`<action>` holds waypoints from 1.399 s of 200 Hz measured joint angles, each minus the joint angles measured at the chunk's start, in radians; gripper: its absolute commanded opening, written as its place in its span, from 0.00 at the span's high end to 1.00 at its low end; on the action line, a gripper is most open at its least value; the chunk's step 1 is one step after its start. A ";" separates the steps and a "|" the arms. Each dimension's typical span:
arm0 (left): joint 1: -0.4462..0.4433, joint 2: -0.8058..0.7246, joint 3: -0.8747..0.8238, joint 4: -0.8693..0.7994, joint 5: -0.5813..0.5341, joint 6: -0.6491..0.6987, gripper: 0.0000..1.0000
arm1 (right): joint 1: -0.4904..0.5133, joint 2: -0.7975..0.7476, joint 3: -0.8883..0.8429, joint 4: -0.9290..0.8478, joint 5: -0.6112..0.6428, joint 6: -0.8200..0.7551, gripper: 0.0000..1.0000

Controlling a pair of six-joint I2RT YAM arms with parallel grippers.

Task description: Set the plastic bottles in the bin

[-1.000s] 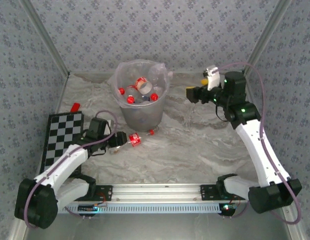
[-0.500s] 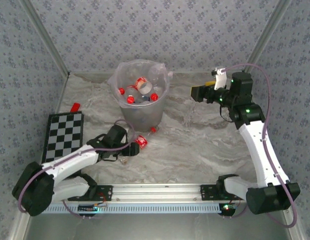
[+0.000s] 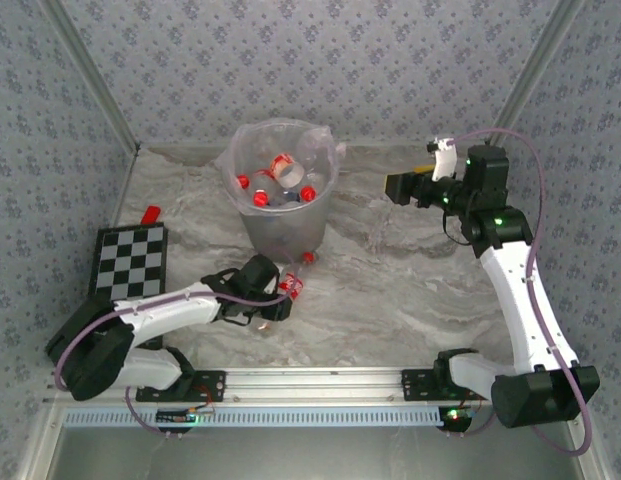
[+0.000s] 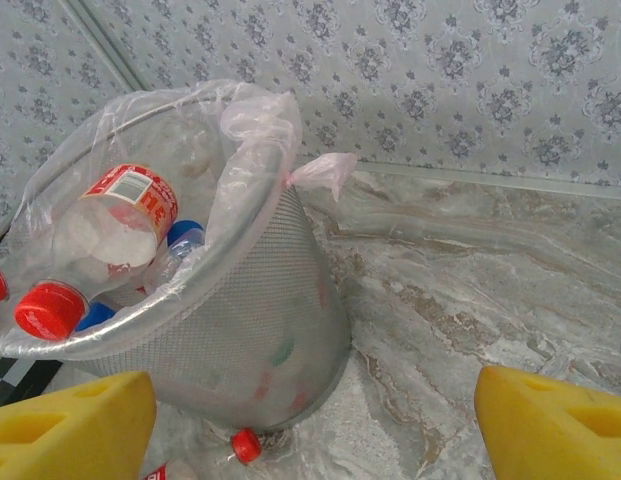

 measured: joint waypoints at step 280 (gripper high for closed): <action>-0.051 -0.275 0.220 0.121 0.127 0.238 0.18 | 0.341 0.083 -0.097 0.241 -0.286 0.275 0.74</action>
